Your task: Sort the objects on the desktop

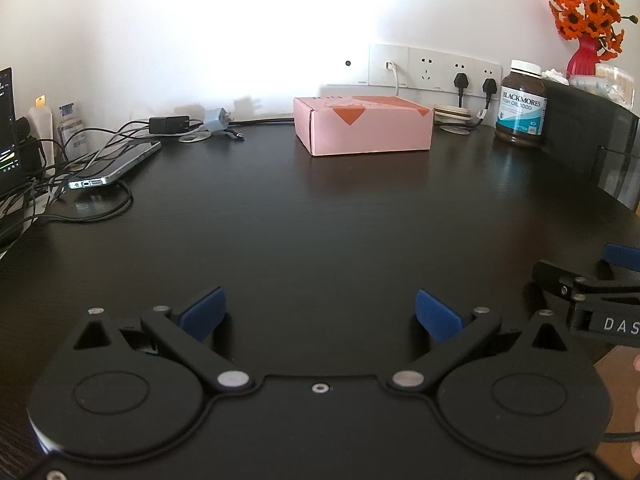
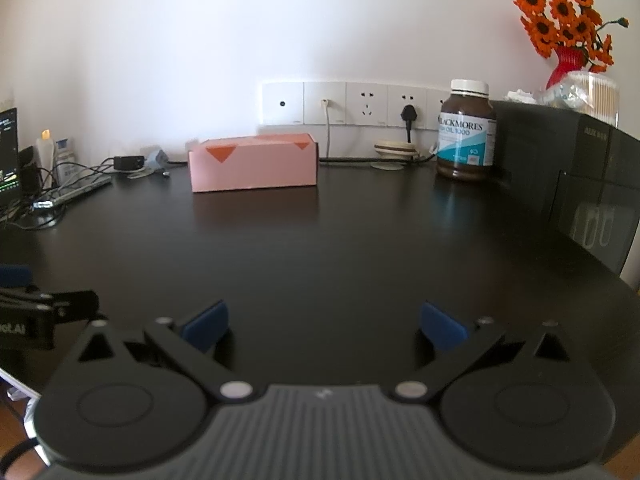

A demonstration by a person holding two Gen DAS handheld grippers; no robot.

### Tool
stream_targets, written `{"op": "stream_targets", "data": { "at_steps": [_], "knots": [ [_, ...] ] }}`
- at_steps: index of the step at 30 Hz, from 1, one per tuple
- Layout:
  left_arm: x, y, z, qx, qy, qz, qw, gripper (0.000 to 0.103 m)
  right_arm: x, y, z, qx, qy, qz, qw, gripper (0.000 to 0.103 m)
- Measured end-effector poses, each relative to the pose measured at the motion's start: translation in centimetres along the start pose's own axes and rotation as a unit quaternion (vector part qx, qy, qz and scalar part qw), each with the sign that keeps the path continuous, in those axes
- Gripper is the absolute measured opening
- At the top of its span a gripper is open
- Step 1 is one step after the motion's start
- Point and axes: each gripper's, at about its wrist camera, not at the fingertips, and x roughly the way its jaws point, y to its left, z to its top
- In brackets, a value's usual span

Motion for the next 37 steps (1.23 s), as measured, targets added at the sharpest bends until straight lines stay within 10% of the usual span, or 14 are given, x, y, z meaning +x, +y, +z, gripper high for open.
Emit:
{"op": "stream_targets", "data": {
  "at_steps": [37],
  "knots": [
    [-0.3,-0.3,-0.8,-0.010,-0.025,0.021,0.9994,0.103,-0.3,0.6,-1.9,0.001,-0.071,-0.014,0.997,0.102]
  ]
}}
